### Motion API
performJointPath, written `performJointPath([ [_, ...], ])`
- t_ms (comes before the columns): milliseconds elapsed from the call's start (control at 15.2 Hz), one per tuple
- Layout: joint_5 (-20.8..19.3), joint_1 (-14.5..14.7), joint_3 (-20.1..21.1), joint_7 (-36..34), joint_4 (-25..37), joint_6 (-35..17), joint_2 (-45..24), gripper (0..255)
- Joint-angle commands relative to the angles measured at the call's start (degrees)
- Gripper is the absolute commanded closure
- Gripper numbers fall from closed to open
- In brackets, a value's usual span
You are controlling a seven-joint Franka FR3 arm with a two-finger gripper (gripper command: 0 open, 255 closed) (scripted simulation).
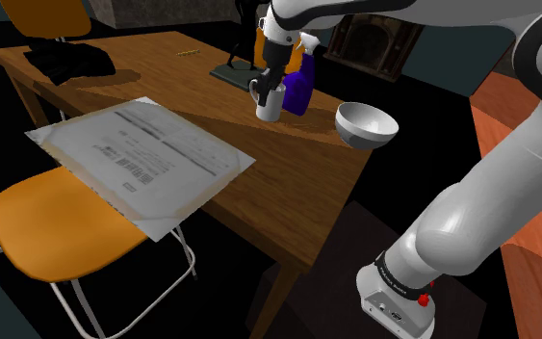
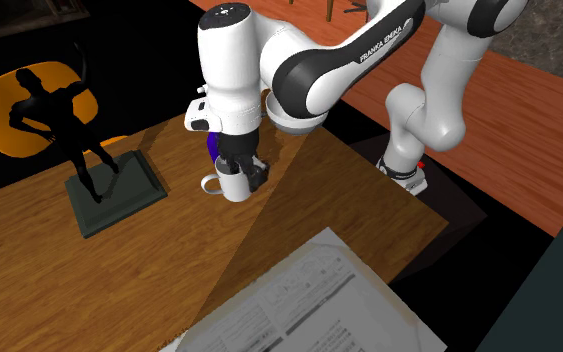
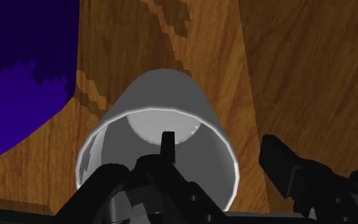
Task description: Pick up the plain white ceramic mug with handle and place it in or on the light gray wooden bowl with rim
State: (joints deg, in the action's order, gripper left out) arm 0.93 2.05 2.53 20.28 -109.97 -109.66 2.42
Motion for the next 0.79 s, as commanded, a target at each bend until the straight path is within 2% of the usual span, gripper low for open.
performJointPath([
  [0, 0.0, 0.0, 0.0, 0.0, 0.0, 0.0, 0.0, 255],
  [528, 0.0, 0.0, 0.0, 0.0, 0.0, 0.0, 0.0, 255],
  [726, 0.0, 0.0, 0.0, 0.0, 2.1, 2.3, 0.2, 255],
])
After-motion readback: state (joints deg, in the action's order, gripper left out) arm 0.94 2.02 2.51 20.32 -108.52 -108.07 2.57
